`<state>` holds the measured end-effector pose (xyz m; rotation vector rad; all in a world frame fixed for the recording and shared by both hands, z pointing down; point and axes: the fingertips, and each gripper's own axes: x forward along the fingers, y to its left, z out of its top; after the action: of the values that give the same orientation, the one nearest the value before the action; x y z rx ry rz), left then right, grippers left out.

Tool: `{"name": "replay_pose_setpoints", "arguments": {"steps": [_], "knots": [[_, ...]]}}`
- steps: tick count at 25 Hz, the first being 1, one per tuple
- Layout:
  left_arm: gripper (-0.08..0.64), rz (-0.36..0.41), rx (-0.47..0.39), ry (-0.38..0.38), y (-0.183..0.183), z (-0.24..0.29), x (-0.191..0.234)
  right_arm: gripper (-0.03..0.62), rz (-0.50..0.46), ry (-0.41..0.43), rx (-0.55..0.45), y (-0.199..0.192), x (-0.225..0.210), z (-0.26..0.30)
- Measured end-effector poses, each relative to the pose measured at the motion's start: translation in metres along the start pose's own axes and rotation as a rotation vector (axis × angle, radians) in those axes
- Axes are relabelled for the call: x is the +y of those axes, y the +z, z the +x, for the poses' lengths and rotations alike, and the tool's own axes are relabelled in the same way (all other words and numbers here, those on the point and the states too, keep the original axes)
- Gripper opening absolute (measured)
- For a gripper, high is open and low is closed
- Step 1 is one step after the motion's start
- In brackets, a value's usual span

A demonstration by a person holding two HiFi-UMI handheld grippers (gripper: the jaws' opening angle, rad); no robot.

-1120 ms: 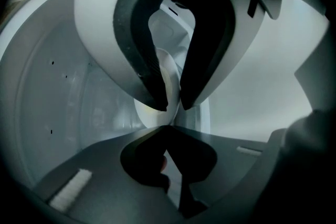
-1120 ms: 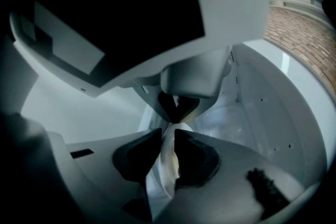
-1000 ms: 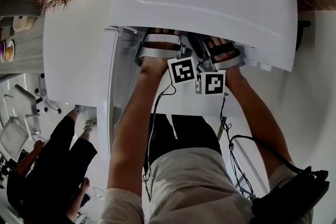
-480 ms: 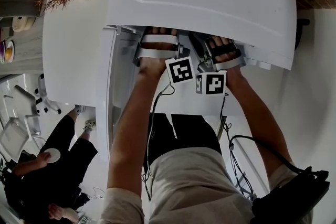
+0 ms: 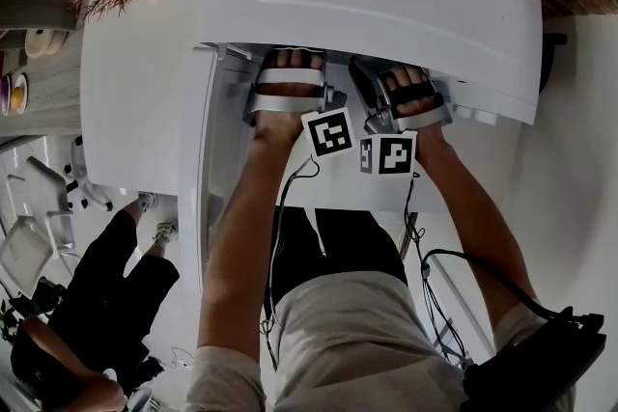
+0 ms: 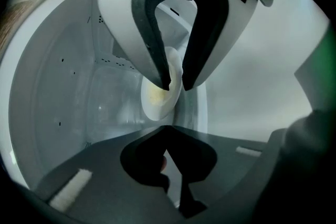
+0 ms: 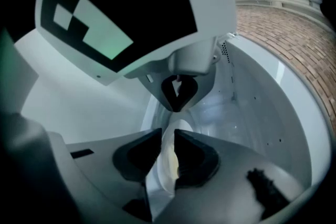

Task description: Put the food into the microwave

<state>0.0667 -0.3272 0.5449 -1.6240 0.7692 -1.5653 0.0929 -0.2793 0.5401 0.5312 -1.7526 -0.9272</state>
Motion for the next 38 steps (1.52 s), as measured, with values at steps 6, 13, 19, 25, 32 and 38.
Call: {"name": "replay_pose_setpoints", "arguments": {"steps": [6, 13, 19, 25, 32, 38], "knots": [[0.006, 0.002, -0.007, 0.004, 0.003, -0.012, 0.0, 0.047, 0.012, -0.027, -0.004, 0.004, -0.004, -0.009], [0.006, -0.005, -0.015, 0.008, 0.004, -0.032, -0.004, 0.006, 0.015, -0.032, 0.01, 0.006, -0.002, -0.024], [0.006, -0.011, -0.032, 0.007, 0.013, -0.054, -0.01, 0.006, 0.023, -0.026, 0.017, 0.011, 0.003, -0.04], [0.006, -0.003, -0.048, 0.008, 0.014, -0.071, -0.02, 0.006, 0.025, -0.05, 0.038, 0.016, 0.003, -0.051], [0.006, 0.001, -0.117, 0.016, 0.024, -0.11, -0.021, 0.006, 0.021, -0.073, 0.111, 0.029, 0.001, -0.087], [0.006, 0.02, -0.191, 0.054, 0.026, -0.147, -0.017, 0.006, 0.02, -0.115, 0.182, 0.046, 0.002, -0.122]]}}
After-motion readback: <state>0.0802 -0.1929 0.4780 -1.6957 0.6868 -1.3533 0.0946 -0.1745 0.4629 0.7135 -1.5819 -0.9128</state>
